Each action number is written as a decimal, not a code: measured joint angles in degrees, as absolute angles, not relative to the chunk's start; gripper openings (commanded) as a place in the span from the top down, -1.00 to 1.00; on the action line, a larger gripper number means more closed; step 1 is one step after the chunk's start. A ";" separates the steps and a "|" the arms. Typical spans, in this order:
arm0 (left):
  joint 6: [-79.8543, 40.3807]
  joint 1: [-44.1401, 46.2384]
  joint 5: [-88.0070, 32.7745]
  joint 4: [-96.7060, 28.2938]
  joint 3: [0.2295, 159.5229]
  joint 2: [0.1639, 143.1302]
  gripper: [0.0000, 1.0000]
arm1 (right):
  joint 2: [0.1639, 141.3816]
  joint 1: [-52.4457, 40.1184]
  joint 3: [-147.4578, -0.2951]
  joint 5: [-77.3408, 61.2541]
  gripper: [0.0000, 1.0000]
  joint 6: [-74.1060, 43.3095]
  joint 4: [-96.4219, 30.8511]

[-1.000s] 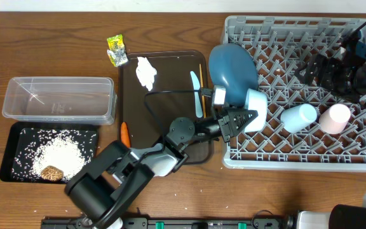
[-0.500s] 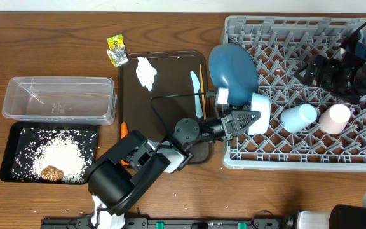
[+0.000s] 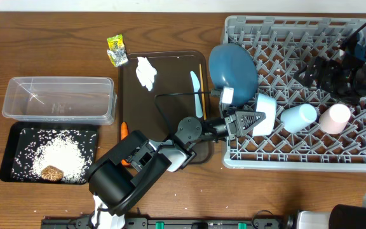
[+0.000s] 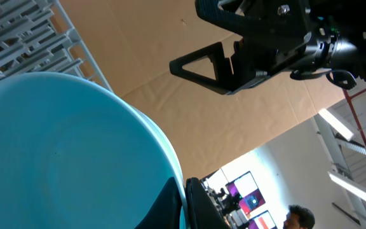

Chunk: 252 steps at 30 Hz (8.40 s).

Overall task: Sort waste into correct bins and load items into the dishwasher rack
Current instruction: 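Lower the light blue bowl into the rack beside the plate, then open the left gripper, release the bowl, and pull back, then grasp the orange carrot on the brown tray with the left gripper, then carry the carrot left and drop it onto the black tray, then grasp the white tissue on the brown tray with the left gripper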

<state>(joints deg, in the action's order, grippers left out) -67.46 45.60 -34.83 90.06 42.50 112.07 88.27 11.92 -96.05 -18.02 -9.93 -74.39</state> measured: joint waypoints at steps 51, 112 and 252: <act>-70.11 45.98 -36.21 66.72 38.24 103.22 -0.96 | 88.27 11.92 -96.05 -18.00 -0.98 -9.76 -74.35; -16.27 9.69 2.35 -36.99 44.82 87.88 -0.01 | 88.27 11.92 -96.03 -18.00 -0.99 -9.37 -73.89; -10.28 13.17 -4.71 -2.35 55.86 94.74 -0.33 | 88.27 11.92 -96.03 -18.00 -0.99 -8.47 -74.52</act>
